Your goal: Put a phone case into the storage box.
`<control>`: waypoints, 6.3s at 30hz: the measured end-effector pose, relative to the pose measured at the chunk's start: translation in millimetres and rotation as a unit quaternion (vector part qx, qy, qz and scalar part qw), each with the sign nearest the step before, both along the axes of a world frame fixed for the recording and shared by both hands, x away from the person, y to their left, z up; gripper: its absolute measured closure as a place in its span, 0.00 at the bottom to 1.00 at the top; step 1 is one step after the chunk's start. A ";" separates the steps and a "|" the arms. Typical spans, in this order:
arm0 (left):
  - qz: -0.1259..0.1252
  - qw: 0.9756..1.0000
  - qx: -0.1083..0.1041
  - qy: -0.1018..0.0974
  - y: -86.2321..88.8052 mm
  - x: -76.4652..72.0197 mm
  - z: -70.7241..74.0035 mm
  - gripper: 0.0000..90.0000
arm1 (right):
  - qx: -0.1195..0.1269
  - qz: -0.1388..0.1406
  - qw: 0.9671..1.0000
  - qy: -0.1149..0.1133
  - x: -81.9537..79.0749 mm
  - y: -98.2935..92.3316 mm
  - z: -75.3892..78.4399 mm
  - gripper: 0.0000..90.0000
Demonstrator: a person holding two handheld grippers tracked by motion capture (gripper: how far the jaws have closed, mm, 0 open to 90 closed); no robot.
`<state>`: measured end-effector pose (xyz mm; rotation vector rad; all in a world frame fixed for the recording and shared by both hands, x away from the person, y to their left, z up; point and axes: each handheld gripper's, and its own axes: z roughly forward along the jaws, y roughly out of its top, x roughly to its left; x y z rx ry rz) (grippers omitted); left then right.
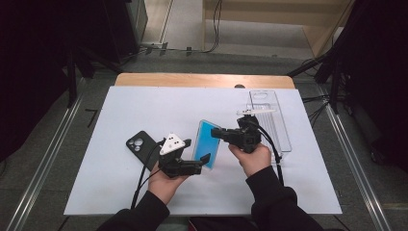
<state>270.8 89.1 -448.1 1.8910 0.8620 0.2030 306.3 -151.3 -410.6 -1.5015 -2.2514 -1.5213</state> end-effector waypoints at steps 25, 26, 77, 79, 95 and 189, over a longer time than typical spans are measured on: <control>-0.106 0.991 0.024 0.072 15.0 22.5 22.5 0.17 | -0.035 0.092 0.992 -0.074 -11.6 -10.6 5.5 0.86; -0.112 0.991 0.023 0.076 15.8 23.5 23.9 0.17 | -0.036 0.096 0.992 -0.075 -12.0 -11.2 5.4 0.86; -0.293 0.951 0.006 0.094 25.4 42.3 50.8 0.90 | -0.005 0.280 0.954 -0.110 -16.0 -8.4 4.0 0.86; -0.292 0.951 0.006 0.100 25.3 42.5 51.3 0.90 | -0.004 0.280 0.954 -0.109 -15.8 -8.5 4.0 0.85; -0.237 0.967 0.016 0.093 35.2 44.1 61.7 0.90 | -0.004 0.223 0.967 -0.121 -18.7 -18.0 7.6 0.35; -0.015 0.992 0.038 0.121 5.0 23.4 65.8 0.86 | -0.118 -0.023 0.985 -0.127 -39.4 56.1 -27.1 0.17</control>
